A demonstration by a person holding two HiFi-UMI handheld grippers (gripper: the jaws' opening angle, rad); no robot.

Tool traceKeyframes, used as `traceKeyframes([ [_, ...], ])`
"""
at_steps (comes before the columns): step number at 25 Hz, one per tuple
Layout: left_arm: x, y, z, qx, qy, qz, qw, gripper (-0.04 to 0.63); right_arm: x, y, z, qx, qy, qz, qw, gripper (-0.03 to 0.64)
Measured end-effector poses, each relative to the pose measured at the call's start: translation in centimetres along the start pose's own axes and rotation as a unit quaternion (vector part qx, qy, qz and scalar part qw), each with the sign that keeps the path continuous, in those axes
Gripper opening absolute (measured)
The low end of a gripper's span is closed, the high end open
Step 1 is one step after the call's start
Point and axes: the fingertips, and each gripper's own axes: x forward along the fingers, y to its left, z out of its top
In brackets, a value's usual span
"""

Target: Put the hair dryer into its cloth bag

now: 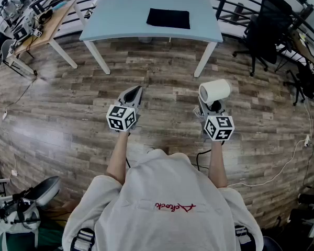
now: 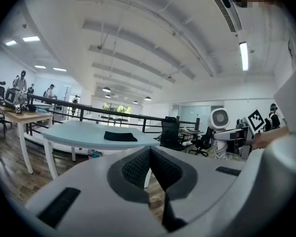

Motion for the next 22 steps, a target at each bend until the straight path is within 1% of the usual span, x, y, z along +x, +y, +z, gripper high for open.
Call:
traceKeyframes([
  [8, -0.1, 0.9, -0.1, 0.0, 0.004, -0.002, 1.0, 0.006, 0.5, 0.7, -0.1, -0.013, 0.006, -0.007, 1.0, 0.199],
  [14, 0.0, 1.0, 0.5, 0.008, 0.002, -0.012, 0.9999, 0.006, 0.7, 1.0, 0.3, 0.004, -0.011, -0.013, 1.0, 0.201],
  [17, 0.0, 1.4, 1.0, 0.011, -0.004, -0.02, 0.9997, 0.006, 1.1, 1.3, 0.7, 0.004, -0.013, -0.02, 1.0, 0.201],
  [22, -0.5, 3.2, 1.3, 0.019, -0.009, -0.031, 0.9993, 0.006, 2.3, 2.6, 1.3, 0.005, -0.015, -0.032, 0.999, 0.201],
])
